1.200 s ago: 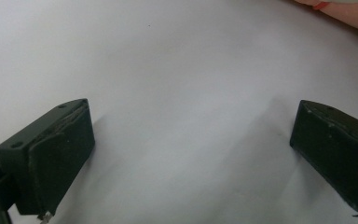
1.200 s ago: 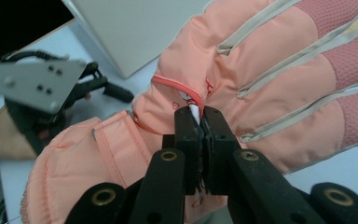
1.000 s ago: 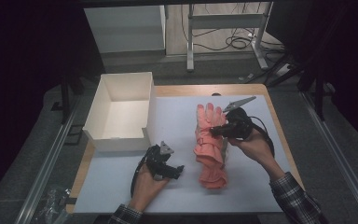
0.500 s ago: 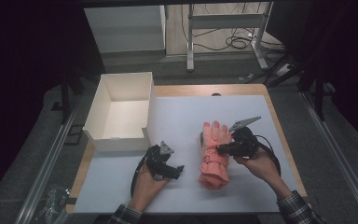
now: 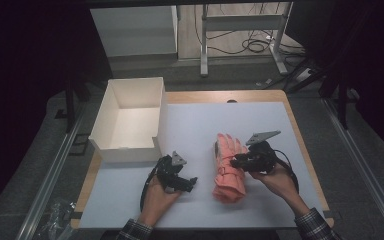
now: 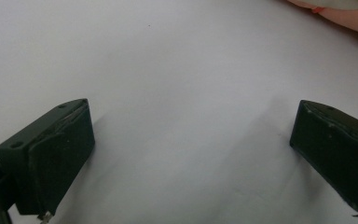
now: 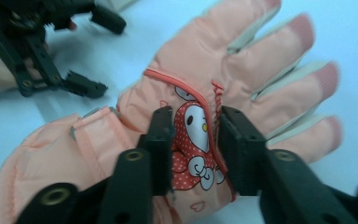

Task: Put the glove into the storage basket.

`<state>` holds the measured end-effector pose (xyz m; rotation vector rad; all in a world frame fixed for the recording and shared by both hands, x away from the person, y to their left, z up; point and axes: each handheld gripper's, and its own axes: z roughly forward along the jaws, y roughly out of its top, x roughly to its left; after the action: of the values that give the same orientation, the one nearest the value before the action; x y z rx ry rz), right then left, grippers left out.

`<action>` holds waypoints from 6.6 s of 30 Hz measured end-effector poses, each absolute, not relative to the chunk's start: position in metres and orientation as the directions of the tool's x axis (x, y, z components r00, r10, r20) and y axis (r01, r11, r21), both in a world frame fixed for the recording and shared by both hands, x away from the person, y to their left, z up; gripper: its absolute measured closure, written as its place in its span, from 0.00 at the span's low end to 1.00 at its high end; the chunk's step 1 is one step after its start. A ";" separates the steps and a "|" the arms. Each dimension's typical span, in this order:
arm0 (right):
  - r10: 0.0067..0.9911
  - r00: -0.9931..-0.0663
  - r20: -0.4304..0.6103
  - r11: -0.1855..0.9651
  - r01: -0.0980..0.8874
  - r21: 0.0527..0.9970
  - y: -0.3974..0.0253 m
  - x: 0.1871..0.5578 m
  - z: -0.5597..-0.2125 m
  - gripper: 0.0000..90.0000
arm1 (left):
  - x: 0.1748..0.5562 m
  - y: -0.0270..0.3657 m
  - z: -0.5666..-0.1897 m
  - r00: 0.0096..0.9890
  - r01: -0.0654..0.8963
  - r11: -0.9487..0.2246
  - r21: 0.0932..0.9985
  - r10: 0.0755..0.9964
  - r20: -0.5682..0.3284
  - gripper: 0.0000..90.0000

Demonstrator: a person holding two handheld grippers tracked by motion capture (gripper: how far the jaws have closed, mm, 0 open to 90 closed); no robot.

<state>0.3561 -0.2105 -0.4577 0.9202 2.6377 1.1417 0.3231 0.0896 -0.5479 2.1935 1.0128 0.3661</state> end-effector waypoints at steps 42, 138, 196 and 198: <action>0.556 -0.817 0.155 0.492 0.474 0.730 -0.243 0.308 -0.525 0.96 | 0.323 0.092 -0.547 0.662 0.565 -0.459 0.686 0.748 -0.046 0.01; 0.726 -0.687 0.026 0.436 0.490 0.755 -0.274 0.320 -0.525 0.37 | 0.317 0.121 -0.541 0.694 0.561 -0.455 0.692 0.713 -0.093 0.01; 0.731 -0.681 -0.049 0.497 0.482 0.721 -0.273 0.320 -0.532 0.20 | 0.367 0.032 -0.467 0.839 0.440 -0.669 0.599 0.544 -0.008 0.00; 0.731 -0.681 -0.049 0.497 0.482 0.721 -0.273 0.320 -0.532 0.20 | 0.369 0.030 -0.472 0.844 0.443 -0.670 0.596 0.536 -0.024 0.00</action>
<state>0.3195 -0.2725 -0.5315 1.0137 2.3966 0.9935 0.3695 0.0295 -0.4719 2.4119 0.7122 0.2029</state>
